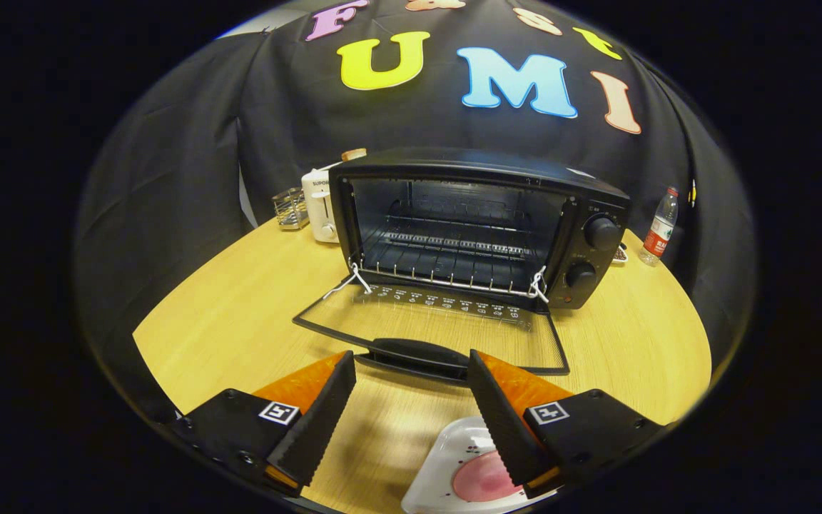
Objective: Open the toaster oven, put the food inside, and close the toaster oven door.
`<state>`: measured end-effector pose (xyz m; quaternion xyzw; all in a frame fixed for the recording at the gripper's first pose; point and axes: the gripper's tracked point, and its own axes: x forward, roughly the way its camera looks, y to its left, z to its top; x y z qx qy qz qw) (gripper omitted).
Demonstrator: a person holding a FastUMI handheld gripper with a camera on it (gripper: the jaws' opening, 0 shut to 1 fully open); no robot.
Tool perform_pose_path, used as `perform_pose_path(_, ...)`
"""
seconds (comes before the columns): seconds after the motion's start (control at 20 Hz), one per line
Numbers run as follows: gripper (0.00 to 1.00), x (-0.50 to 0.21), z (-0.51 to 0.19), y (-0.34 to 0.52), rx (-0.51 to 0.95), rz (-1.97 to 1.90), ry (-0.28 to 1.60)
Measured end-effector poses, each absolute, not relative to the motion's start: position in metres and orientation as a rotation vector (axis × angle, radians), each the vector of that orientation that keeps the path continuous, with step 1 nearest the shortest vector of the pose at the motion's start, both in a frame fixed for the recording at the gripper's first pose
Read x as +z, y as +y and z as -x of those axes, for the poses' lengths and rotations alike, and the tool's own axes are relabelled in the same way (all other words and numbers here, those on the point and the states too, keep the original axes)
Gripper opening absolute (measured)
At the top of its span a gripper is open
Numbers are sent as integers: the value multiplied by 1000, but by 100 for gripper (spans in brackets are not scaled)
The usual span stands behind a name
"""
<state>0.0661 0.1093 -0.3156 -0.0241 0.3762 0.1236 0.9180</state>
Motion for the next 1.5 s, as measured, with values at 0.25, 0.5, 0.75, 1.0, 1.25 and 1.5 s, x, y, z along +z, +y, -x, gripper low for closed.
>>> perform_pose_path(0.25, 100, -308, -40, 91, 354, -18, 928)
perform_pose_path(0.5, 98, -300, -15, 60, 406, -97, 1066)
perform_pose_path(0.75, 98, -305, 6, 32, 474, -119, 1207)
perform_pose_path(1.0, 98, -315, 23, 7, 495, -211, 1336)
perform_pose_path(1.25, 98, -334, 27, -20, 405, -306, 1424)
perform_pose_path(1.5, 98, -346, 29, -34, 364, -363, 1476)
